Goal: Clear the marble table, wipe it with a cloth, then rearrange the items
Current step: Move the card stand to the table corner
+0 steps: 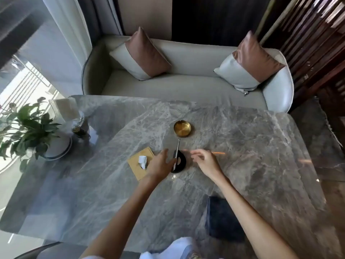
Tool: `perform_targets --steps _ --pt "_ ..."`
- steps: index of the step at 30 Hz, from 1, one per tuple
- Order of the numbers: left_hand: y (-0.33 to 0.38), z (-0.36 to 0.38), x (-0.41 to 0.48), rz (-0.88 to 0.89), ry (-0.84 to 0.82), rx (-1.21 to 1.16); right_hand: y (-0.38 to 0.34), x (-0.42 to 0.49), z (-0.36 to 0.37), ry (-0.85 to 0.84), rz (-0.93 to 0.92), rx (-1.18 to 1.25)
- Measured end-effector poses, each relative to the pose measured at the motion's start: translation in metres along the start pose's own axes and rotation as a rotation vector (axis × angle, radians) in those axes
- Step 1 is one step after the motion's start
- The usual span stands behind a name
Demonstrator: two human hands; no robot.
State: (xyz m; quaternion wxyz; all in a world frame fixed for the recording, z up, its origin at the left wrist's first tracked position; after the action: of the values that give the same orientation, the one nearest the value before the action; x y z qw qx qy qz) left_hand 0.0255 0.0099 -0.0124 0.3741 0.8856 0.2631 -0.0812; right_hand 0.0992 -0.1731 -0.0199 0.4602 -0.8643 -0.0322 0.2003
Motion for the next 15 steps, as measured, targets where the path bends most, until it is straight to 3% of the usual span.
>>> perform_targets --steps 6,11,15 --pt "-0.020 0.023 0.033 -0.121 -0.192 -0.035 -0.006 0.068 0.047 -0.018 0.135 0.100" --pt "-0.037 0.035 0.035 -0.071 -0.336 -0.245 0.001 0.092 0.063 -0.269 0.030 -0.005" --pt "-0.046 0.054 0.027 -0.022 -0.346 -0.209 0.004 0.097 0.072 -0.385 -0.045 -0.135"
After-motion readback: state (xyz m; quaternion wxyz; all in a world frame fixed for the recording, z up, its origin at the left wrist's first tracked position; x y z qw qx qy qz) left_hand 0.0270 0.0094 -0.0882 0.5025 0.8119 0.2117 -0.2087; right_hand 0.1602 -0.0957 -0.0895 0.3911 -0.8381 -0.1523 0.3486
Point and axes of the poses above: each hand's wrist, its own x-axis towards the middle knuckle, its own z-axis out of the palm, y = z × x, the point moved 3 cm from there along x, towards the middle knuckle, and after that the axes turned 6 degrees about y, right-handed, at the moved point
